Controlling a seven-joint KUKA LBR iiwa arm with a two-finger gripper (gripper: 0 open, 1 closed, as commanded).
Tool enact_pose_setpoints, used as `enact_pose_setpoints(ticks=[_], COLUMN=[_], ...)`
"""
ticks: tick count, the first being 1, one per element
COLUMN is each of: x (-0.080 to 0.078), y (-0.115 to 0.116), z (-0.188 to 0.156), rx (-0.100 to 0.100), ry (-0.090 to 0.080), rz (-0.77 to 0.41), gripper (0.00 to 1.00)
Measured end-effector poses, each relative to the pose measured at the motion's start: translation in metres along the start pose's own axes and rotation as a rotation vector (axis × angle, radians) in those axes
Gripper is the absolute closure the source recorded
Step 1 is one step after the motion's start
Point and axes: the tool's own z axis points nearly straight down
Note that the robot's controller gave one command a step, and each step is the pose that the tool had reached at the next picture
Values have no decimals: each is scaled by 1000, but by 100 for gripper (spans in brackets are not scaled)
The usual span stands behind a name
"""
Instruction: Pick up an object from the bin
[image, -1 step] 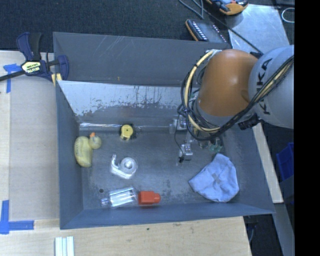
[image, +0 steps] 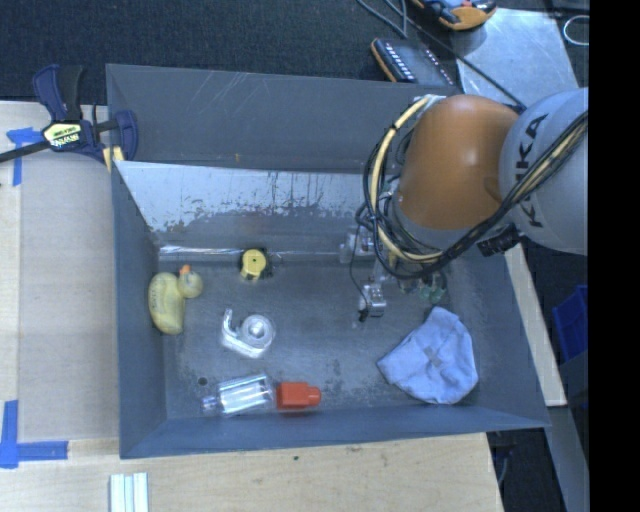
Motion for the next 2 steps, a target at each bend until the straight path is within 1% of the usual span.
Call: enact_pose_setpoints(ticks=[1, 2], x=[2, -8], y=[-112, -92], z=[99, 36], rx=[0, 2], ry=[5, -10], rz=[-572, -553], gripper=[0, 0])
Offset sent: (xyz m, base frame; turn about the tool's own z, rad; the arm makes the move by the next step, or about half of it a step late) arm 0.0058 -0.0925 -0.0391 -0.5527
